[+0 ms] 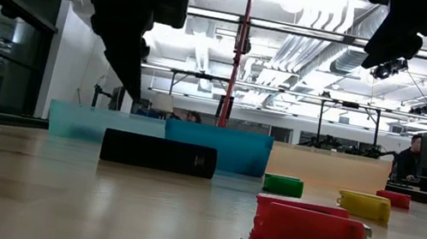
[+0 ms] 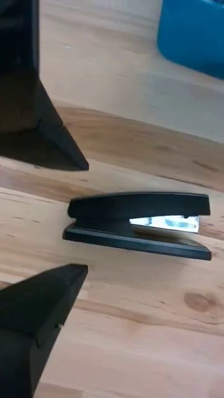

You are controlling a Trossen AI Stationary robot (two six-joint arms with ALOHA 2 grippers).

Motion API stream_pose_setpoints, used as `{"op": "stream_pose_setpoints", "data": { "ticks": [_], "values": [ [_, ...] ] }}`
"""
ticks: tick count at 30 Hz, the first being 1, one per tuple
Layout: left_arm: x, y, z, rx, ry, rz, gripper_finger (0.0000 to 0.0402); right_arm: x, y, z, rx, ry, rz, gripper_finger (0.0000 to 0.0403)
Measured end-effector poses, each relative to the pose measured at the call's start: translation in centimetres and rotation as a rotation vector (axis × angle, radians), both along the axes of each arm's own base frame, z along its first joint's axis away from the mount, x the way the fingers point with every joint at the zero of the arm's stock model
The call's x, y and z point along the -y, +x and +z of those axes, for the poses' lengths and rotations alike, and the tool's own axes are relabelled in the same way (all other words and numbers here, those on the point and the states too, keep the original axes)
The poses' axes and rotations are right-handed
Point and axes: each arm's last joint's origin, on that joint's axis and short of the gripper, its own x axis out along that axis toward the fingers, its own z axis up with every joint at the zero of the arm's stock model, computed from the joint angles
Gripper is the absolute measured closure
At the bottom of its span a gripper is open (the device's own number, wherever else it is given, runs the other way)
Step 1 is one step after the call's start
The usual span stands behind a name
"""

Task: Pick and place Stapler, Stapler remover, tape
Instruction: Put the black stapler into the orange bin

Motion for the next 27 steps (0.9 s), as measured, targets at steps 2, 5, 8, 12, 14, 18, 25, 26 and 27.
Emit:
{"op": "stream_pose_setpoints", "data": {
  "ticks": [2, 5, 8, 12, 14, 18, 25, 26, 27],
  "values": [
    [0.0, 0.1, -0.1, 0.004, -0.001, 0.0, 0.012, 0.0, 0.0, -0.2, -0.006, 0.002, 0.002, 0.0139],
    [0.1, 0.5, -0.3, 0.012, -0.015, -0.008, 0.0082, 0.0, 0.0, -0.2, -0.005, 0.006, 0.006, 0.0139],
    [0.2, 0.6, -0.8, -0.009, -0.024, -0.037, 0.0063, 0.0, 0.0, -0.2, -0.005, 0.006, 0.006, 0.0139],
    [0.5, 1.3, -1.9, -0.013, -0.027, -0.06, 0.006, 0.0, 0.0, -0.1, 0.0, 0.002, 0.01, 0.0139],
    [0.6, 1.9, -2.5, 0.0, -0.027, -0.06, 0.006, 0.0, 0.1, -0.1, 0.0, 0.001, 0.011, 0.0139],
    [0.6, 2.4, -4.0, -0.047, -0.001, -0.048, 0.006, 0.0, 0.1, -0.1, -0.001, 0.002, 0.01, 0.0139],
    [0.6, 3.2, -5.7, -0.067, 0.019, -0.042, 0.006, 0.0, 0.1, -0.1, 0.001, 0.001, 0.01, 0.0139],
    [0.6, 3.1, -5.8, -0.075, 0.019, -0.043, 0.006, 0.0, 0.1, -0.1, 0.0, 0.001, 0.01, 0.0139],
    [0.6, 3.1, -6.0, -0.092, 0.017, -0.045, 0.006, 0.0, 0.1, -0.1, 0.0, 0.001, 0.01, 0.0139]
  ]
}}
